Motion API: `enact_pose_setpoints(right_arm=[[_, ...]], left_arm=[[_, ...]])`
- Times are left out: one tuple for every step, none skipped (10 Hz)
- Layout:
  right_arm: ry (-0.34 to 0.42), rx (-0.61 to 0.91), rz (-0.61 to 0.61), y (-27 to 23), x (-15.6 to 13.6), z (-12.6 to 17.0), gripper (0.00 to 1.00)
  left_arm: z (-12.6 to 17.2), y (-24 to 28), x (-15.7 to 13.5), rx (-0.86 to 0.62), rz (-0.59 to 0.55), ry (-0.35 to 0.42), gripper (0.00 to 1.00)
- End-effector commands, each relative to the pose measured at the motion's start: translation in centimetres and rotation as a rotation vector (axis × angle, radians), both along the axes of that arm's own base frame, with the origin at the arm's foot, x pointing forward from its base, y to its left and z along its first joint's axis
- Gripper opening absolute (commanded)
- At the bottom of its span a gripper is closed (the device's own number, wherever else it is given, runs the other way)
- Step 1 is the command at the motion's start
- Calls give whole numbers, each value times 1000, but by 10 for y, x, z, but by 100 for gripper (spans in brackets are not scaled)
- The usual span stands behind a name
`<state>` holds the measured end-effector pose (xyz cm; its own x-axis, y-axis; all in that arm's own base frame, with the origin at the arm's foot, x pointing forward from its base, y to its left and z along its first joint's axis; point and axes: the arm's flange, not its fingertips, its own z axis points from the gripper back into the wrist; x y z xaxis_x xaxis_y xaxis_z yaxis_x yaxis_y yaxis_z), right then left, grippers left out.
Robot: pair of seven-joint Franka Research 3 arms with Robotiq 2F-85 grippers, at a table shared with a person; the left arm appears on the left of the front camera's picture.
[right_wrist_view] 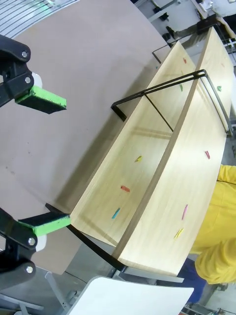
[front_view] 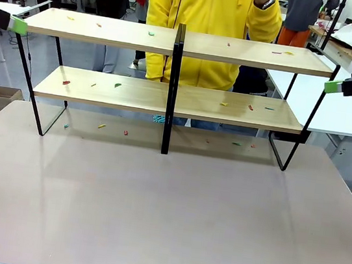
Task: Clean the shelves.
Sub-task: Pick up the Duster when the human hands it over.
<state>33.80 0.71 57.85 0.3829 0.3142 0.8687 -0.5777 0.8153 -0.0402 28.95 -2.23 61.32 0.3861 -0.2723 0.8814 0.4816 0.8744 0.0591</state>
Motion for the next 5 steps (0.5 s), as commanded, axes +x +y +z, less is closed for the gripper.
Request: enact_pose_setpoints(right_arm=[[-42,14,23,2,-18,-22,100],[-48,58,-29,4,-20,-16,100],[-50,91,-64,6,-24,-12,100],[-33,107,-88,11,-28,-9,100],[-2,96,-101,19,-30,-8,100]], left_arm=[[4,1,-1,19,-12,-15,100],[4,1,-1,19,-12,-15,100],[4,1,-1,19,-12,-15,100],[4,1,-1,19,-12,-15,100],[4,1,-1,19,-12,-15,100]])
